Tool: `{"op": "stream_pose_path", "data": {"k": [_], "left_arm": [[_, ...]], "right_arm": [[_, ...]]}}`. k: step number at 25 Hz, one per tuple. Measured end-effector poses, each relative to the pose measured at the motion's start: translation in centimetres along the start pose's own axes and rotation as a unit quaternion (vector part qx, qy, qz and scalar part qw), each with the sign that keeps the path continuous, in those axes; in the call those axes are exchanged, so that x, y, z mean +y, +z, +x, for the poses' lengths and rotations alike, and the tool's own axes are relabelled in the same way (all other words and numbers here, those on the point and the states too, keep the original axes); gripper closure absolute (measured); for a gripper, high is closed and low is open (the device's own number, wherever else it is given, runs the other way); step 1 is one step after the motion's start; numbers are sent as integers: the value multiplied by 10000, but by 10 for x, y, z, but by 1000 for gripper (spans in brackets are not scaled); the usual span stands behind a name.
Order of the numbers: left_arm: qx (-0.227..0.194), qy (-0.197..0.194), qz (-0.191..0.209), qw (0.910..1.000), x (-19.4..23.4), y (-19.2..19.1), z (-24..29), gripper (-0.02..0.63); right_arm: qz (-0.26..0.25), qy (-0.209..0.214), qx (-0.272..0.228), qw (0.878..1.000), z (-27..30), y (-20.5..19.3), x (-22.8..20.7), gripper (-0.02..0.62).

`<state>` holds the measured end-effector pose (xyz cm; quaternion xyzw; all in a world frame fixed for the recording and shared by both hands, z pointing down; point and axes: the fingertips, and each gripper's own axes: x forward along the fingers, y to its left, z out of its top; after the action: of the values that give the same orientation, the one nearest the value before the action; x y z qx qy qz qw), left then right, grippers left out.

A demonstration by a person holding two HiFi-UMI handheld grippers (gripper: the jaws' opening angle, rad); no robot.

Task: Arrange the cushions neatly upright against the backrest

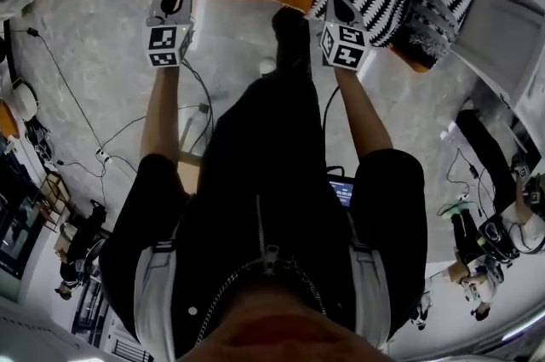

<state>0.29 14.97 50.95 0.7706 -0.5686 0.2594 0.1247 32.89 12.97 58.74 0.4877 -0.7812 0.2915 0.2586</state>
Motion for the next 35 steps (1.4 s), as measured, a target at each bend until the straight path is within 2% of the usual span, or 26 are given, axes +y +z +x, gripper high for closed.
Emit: {"op": "stream_pose_path", "data": {"k": [4,8,12,16,18,20,23,25,26,30,32,35], "left_arm": [[196,257,16,9995,8,-51,-16,588],[543,333,204,9978,35,-109,-23,483],[850,507,232,9948,71,-156,-22,437],[1070,379,418,9926,88,-192,-7,414],[1121,301,443,9923,97,-206,4,390],[1033,396,323,9933,106,-214,8,398],[902,635,207,9937,115,-219,16,466],[822,637,155,9945,112,-220,21,534],[785,602,157,9950,108,-220,21,545],[795,412,321,9955,96,-209,17,560],[851,270,441,9950,95,-200,14,559],[973,158,686,9928,98,-192,8,559]], "right_arm": [[-77,69,197,9998,13,-49,0,592],[-219,17,247,9995,24,-87,12,592],[-430,99,353,9984,37,-120,27,592],[-482,109,503,9975,43,-151,37,591],[-452,288,605,9967,55,-169,46,546],[-475,417,700,9955,67,-186,52,533],[-416,539,883,9938,88,-208,48,511],[-399,547,1065,9920,101,-225,42,473],[-443,521,1148,9910,107,-234,40,448],[-709,352,1469,9860,137,-259,26,383],[-802,233,1649,9828,151,-267,20,382],[-531,65,1830,9817,175,-282,18,376]]}}
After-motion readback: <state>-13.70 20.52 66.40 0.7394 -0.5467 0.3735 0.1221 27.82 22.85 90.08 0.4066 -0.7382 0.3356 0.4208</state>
